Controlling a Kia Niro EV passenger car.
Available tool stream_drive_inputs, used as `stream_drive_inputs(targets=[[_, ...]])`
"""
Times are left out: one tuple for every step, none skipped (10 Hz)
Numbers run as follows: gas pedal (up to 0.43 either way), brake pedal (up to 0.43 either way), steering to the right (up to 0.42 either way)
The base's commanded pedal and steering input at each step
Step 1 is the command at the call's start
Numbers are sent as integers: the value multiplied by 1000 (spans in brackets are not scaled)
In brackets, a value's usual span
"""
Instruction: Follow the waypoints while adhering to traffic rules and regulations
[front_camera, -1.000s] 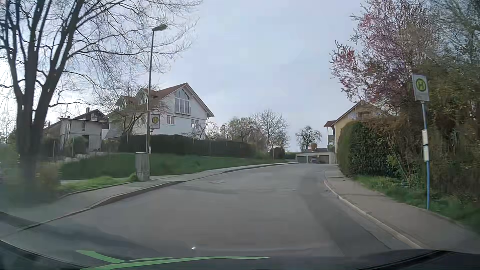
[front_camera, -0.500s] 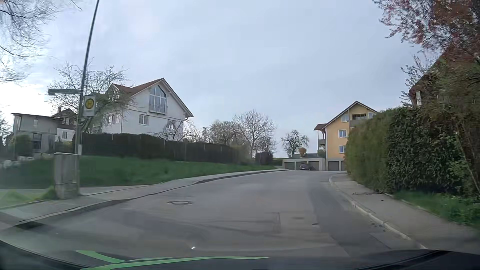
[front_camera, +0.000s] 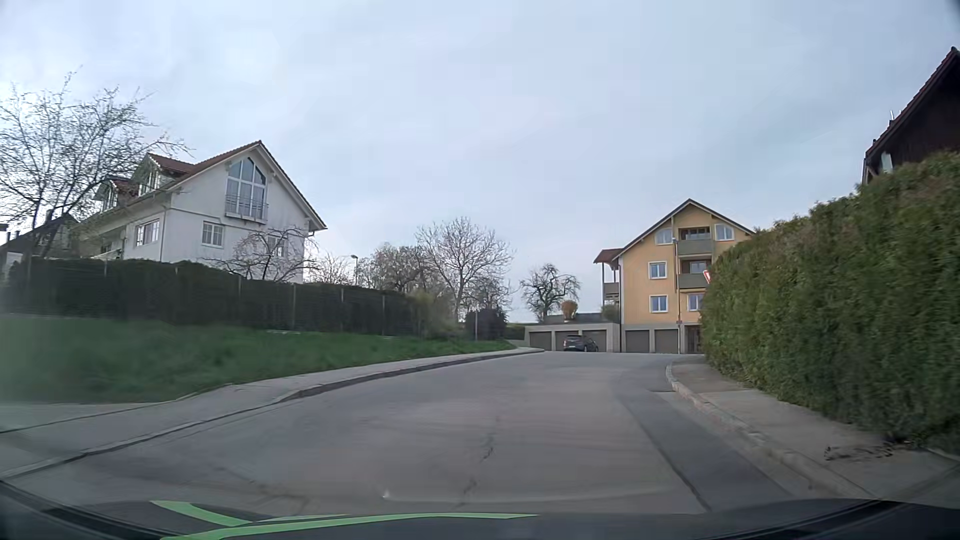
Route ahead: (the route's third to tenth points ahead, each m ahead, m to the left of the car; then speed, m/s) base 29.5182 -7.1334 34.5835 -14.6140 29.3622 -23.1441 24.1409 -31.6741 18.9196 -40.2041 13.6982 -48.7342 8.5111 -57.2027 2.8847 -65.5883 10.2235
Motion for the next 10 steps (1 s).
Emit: stream_drive_inputs(targets=[[0, 0, 74], [0, 0, 76], [0, 0, 77], [0, 0, 77], [0, 0, 77], [0, 24, 77], [0, 79, 76], [0, 91, 77], [0, 122, 76], [0, 146, 76]])
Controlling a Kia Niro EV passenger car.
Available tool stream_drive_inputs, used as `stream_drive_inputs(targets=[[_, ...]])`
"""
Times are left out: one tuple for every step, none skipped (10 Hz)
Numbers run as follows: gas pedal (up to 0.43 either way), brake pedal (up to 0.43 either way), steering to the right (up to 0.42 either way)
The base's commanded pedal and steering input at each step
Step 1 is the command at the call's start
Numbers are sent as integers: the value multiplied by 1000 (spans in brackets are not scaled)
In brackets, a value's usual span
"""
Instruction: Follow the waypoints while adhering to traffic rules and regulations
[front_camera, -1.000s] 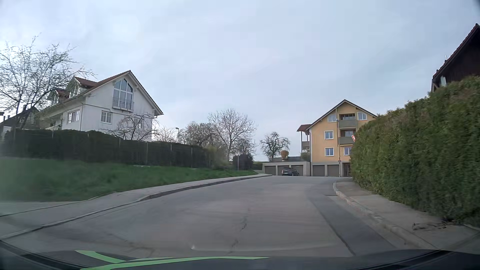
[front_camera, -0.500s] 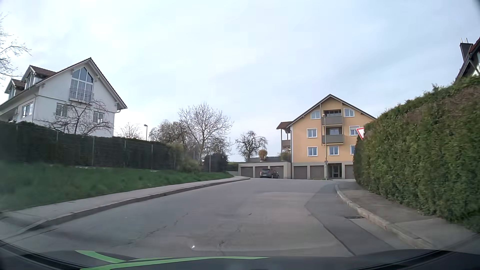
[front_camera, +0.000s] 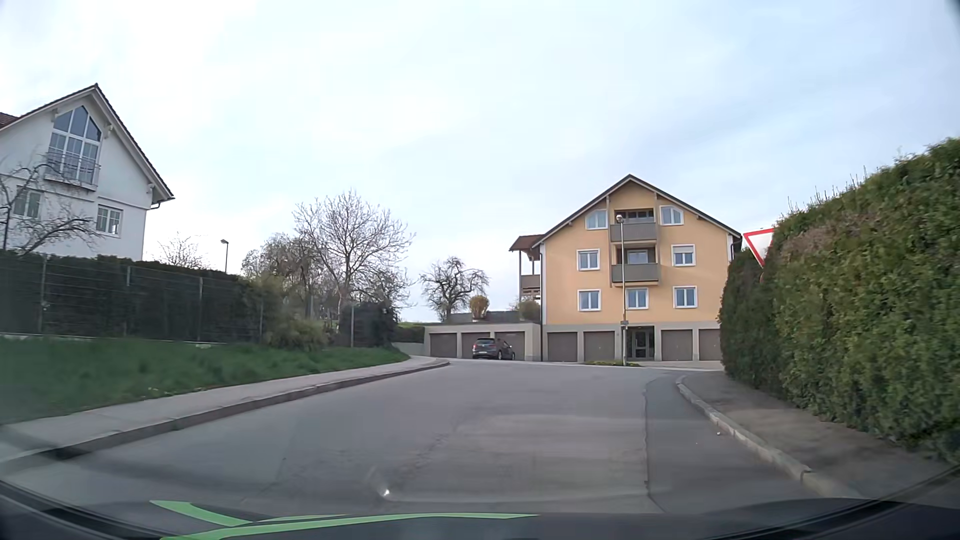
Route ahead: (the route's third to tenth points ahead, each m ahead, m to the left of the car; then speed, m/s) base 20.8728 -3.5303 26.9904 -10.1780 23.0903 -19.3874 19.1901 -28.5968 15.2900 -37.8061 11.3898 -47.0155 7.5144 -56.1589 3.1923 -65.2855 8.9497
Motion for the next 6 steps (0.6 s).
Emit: stream_drive_inputs(targets=[[0, 152, 76], [0, 159, 77], [0, 159, 77], [0, 159, 79], [0, 171, 81], [0, 177, 81]])
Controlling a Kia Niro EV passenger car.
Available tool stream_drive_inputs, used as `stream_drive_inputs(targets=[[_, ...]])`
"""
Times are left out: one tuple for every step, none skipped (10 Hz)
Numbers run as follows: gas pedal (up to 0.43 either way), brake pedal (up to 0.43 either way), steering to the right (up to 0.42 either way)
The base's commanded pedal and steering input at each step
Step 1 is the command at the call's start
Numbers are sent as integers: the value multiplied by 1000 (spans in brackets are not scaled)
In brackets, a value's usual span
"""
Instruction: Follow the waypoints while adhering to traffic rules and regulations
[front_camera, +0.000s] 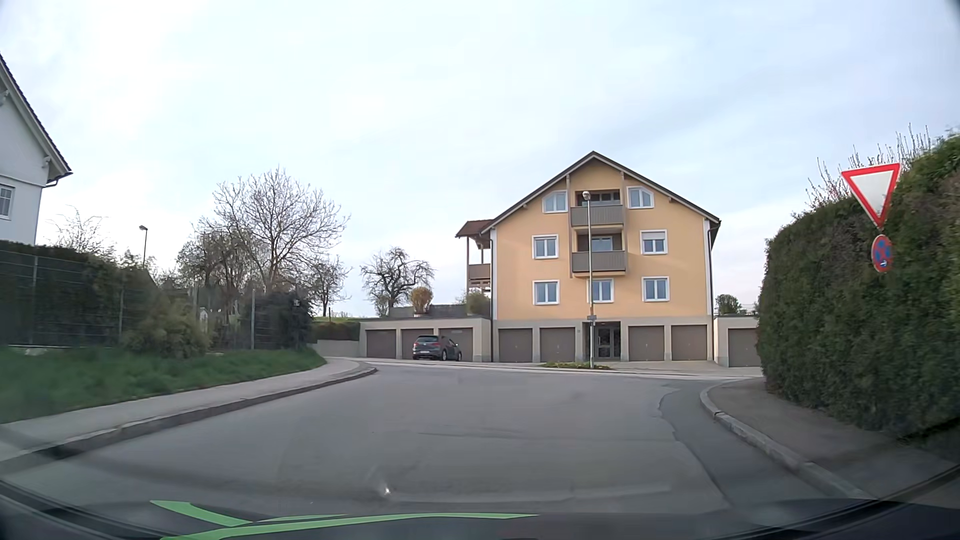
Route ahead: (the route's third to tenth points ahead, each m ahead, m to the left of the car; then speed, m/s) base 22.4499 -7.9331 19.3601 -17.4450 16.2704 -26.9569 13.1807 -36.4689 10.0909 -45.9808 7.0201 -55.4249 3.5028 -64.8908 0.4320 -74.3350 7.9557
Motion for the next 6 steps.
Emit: stream_drive_inputs(targets=[[0, 177, 82], [0, 183, 86], [0, 183, 93], [0, 183, 98], [0, 183, 104], [0, 195, 107]])
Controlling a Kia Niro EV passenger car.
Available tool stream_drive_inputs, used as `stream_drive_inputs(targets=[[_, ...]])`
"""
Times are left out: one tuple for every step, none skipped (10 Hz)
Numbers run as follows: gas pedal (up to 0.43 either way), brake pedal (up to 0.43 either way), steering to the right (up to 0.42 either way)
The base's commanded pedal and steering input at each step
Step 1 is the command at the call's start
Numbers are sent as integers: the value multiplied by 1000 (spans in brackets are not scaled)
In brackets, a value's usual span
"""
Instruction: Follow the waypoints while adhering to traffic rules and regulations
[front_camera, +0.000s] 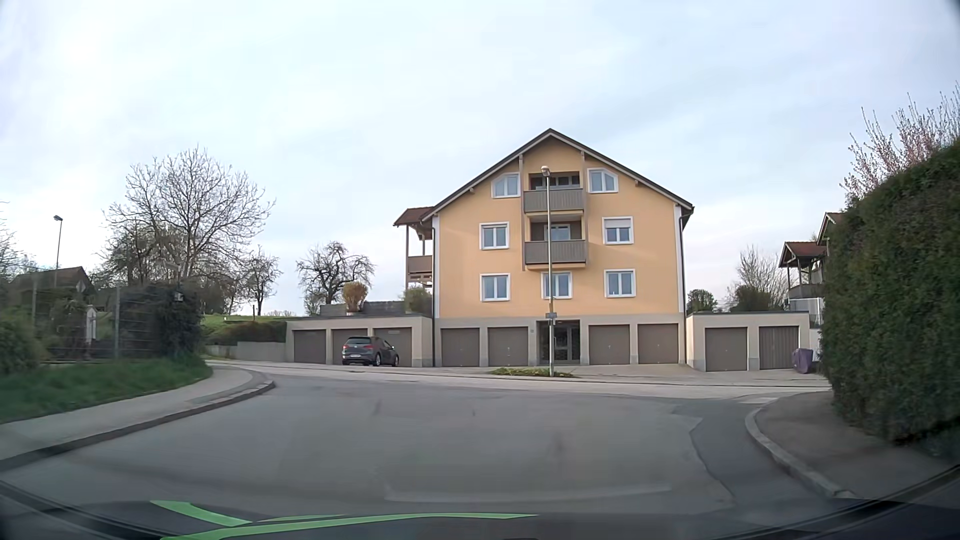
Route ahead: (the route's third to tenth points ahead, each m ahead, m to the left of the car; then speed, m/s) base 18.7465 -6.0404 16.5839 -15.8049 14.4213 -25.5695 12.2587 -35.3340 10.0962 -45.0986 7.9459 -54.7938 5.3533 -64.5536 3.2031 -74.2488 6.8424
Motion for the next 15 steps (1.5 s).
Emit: stream_drive_inputs(targets=[[0, 201, 110], [0, 213, 118], [0, 220, 126], [0, 232, 135], [0, 232, 143], [0, 232, 151], [0, 232, 156], [0, 238, 164], [0, 238, 174], [0, 238, 186], [0, 238, 194], [0, 232, 201], [0, 232, 207], [0, 232, 213], [0, 232, 219]])
